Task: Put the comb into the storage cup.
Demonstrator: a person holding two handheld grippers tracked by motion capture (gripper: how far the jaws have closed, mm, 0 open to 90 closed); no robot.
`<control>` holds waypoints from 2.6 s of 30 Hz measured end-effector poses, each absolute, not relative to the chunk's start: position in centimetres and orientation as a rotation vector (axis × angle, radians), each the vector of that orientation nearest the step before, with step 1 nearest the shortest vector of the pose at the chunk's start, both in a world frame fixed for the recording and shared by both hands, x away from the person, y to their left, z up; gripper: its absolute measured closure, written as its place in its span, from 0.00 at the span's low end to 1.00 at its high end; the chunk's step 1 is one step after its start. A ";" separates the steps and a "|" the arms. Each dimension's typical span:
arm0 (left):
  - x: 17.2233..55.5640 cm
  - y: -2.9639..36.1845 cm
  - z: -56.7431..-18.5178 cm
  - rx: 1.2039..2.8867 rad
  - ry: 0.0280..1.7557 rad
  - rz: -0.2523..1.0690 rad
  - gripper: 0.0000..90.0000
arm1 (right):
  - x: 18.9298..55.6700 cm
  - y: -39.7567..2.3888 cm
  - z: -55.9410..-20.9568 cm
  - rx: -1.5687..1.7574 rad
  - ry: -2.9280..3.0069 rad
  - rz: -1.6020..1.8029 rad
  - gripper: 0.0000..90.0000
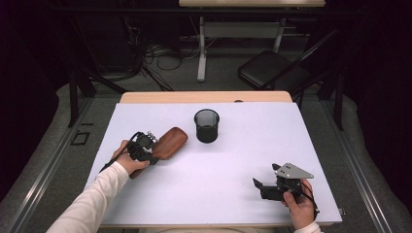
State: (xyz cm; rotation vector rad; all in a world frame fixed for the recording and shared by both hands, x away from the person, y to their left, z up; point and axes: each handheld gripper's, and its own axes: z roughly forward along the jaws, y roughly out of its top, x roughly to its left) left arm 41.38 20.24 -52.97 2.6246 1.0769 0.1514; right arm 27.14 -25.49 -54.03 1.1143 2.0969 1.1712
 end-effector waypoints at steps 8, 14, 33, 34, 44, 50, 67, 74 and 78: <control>41.4 20.2 -52.9 2.635 1.063 0.154 0.77 | 27.1 -25.6 -54.0 1.116 2.096 1.173 0.13; 41.1 20.1 -52.9 2.641 1.057 0.183 0.79 | 27.1 -25.5 -54.0 1.114 2.098 1.171 0.13; 41.0 20.5 -52.8 2.595 1.072 0.169 0.80 | 27.1 -25.6 -54.0 1.113 2.101 1.166 0.13; 41.0 20.5 -52.8 2.587 1.078 0.167 0.80 | 27.1 -25.6 -54.0 1.113 2.100 1.166 0.13; 40.9 20.8 -52.9 2.542 1.091 0.147 0.80 | 27.2 -25.5 -54.1 1.111 2.098 1.167 0.13; 40.9 20.8 -52.8 2.513 1.103 0.152 0.80 | 27.1 -25.5 -54.0 1.114 2.096 1.168 0.13; 40.6 21.2 -52.2 2.430 1.119 0.166 0.80 | 27.2 -25.5 -54.1 1.120 2.090 1.171 0.13; 40.4 21.8 -52.1 2.382 1.136 0.166 0.80 | 27.2 -25.6 -54.1 1.118 2.092 1.170 0.13; 40.2 22.1 -51.9 2.347 1.138 0.173 0.80 | 27.2 -25.5 -54.1 1.121 2.091 1.171 0.13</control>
